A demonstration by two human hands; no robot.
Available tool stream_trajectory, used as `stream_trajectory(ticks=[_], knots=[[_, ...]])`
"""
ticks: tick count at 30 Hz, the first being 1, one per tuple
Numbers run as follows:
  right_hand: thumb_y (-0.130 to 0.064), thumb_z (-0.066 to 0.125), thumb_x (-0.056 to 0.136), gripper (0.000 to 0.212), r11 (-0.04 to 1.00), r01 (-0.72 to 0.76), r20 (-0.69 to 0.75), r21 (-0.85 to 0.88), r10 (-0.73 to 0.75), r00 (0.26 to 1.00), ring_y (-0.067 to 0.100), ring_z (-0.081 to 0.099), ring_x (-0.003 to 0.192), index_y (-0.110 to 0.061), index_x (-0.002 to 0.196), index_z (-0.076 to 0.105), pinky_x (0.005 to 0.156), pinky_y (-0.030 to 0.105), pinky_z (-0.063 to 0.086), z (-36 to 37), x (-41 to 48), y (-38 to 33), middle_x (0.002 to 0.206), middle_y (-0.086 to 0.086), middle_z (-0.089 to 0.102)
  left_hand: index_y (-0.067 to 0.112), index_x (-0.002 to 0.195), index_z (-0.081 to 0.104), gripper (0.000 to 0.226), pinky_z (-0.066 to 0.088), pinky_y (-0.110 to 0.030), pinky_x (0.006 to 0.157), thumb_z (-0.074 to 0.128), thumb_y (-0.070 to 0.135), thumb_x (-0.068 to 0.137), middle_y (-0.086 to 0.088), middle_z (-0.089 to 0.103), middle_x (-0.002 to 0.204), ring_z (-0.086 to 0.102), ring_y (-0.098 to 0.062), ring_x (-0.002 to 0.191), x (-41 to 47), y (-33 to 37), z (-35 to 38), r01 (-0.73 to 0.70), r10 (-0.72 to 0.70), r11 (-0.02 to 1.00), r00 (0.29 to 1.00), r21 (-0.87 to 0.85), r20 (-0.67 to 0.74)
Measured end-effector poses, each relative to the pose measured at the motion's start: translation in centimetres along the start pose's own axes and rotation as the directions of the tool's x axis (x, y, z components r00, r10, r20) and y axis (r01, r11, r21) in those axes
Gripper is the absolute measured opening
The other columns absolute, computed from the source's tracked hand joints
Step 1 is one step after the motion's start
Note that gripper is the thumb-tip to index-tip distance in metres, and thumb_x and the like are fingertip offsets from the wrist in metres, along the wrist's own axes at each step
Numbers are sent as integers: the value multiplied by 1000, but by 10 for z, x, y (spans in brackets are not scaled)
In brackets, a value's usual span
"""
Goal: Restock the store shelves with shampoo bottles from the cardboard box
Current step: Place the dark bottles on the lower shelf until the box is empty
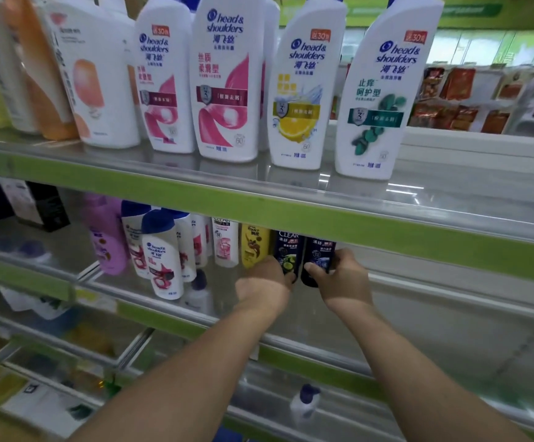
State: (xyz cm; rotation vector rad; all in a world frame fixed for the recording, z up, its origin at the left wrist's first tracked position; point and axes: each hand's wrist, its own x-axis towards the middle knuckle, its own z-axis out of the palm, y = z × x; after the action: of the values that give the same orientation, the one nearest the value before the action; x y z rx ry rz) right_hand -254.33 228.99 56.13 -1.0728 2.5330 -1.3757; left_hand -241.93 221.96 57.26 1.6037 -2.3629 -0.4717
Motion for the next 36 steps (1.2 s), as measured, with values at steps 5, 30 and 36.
stream_trajectory(ticks=[5,30,36], knots=[[-44,77,81,41,999,37,-10,-32,-37,999,30,65,93,-15,105,62,71,31,46,2,0,-1,99,9,71,15,110,57,41,41,-32,65,54,53,96,-5,70,100,68,-24,88,9,2,6,8,-8,1000,1000,-10,0],[-47,72,84,45,995,-101,75,13,100,992,30,64,104,-13,112,64,88,38,53,-2,1,-10,112,10,69,19,115,62,44,47,-33,75,48,57,96,-4,67,104,62,-23,87,7,1,2,-8,13,999,994,-47,112],[-41,79,78,51,991,-116,119,61,108,987,27,62,108,-14,117,60,83,30,49,-11,-3,-5,115,9,67,30,101,56,26,47,-30,69,55,54,90,1,66,101,64,-23,85,-6,-11,-6,-48,76,971,991,-236,113]])
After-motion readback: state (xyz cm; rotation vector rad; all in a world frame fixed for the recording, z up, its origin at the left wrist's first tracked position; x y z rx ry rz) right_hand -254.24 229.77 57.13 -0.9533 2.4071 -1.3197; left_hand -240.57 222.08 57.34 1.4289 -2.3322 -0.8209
